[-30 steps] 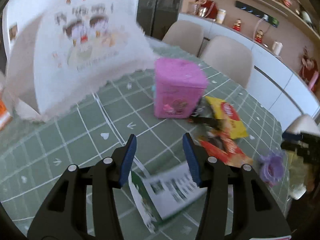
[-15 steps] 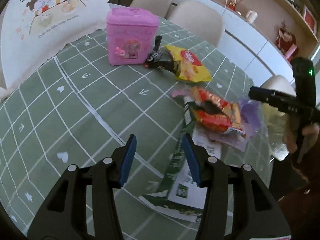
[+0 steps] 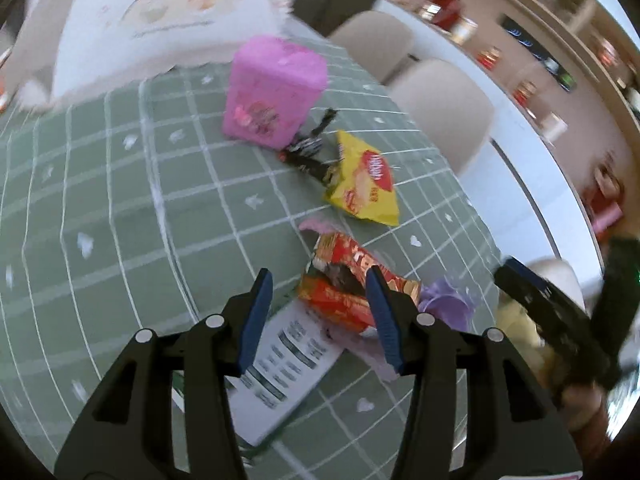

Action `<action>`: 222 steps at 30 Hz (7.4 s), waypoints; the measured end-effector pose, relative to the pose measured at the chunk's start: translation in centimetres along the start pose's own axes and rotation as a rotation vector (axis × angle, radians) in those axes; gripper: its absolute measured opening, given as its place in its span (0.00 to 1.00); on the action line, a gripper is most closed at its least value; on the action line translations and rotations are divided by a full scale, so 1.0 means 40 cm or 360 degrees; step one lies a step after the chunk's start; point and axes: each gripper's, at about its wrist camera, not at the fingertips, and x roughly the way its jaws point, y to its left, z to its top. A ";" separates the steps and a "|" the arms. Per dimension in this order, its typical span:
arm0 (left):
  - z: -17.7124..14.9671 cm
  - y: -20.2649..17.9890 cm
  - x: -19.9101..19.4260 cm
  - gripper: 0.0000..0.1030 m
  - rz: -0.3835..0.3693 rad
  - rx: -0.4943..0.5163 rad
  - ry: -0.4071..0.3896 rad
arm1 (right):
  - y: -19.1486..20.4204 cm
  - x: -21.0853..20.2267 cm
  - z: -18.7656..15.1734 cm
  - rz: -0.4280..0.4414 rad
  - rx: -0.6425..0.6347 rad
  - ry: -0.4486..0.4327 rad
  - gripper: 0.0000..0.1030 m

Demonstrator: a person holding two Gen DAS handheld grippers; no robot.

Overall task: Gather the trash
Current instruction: 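Grasp the red snack stick with the left gripper while the right grasps the yellow wafer bag, then carry the red stick and yellow wafer bag to the trash bag and release both, then grasp the dark foil strip beside the pink box with the right gripper, then lift the dark foil strip with the right gripper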

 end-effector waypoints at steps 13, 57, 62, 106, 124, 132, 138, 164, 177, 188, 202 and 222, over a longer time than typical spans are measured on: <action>-0.013 -0.024 0.056 0.20 0.0031 -0.0253 0.0142 | -0.053 -0.049 -0.044 -0.0102 0.0052 -0.0008 0.49; 0.064 0.061 -0.147 0.12 0.0001 0.0064 -0.0193 | 0.070 0.073 0.268 0.0271 -0.0329 0.0030 0.07; 0.045 -0.038 -0.186 0.12 0.0050 0.0151 -0.0260 | 0.027 -0.083 0.234 0.0216 -0.0329 -0.0077 0.07; -0.236 -0.850 -0.108 0.12 -0.0593 0.0831 -0.0099 | -0.507 -0.766 -0.169 -0.0461 0.0075 -0.0400 0.07; -0.332 -0.849 0.085 0.34 -0.0575 0.0832 0.0268 | -0.564 -0.656 -0.229 -0.0392 0.0234 -0.0275 0.07; -0.297 -0.768 0.029 0.36 -0.0493 0.0748 0.0159 | -0.524 -0.559 -0.246 -0.0282 0.0263 -0.0165 0.07; -0.275 -0.668 -0.020 0.38 -0.0389 0.0715 0.0070 | -0.484 -0.495 -0.263 -0.0237 0.0245 -0.0087 0.07; -0.212 -0.234 -0.139 0.39 -0.0054 0.0283 -0.0132 | -0.307 -0.437 -0.182 -0.0168 0.0083 -0.0195 0.34; -0.180 0.010 -0.176 0.44 0.0167 0.0198 -0.0193 | -0.076 -0.191 -0.058 0.0190 -0.0142 -0.0106 0.41; -0.072 0.126 -0.144 0.44 0.0112 0.0128 -0.0179 | 0.097 0.079 0.147 0.0408 -0.0558 0.0019 0.42; 0.019 0.177 -0.059 0.44 0.0034 0.0223 -0.0120 | 0.217 0.506 0.292 0.0589 -0.0732 0.0323 0.42; -0.031 0.031 -0.001 0.44 -0.0065 0.0567 0.0036 | 0.072 0.184 0.241 0.0351 -0.0442 0.0176 0.24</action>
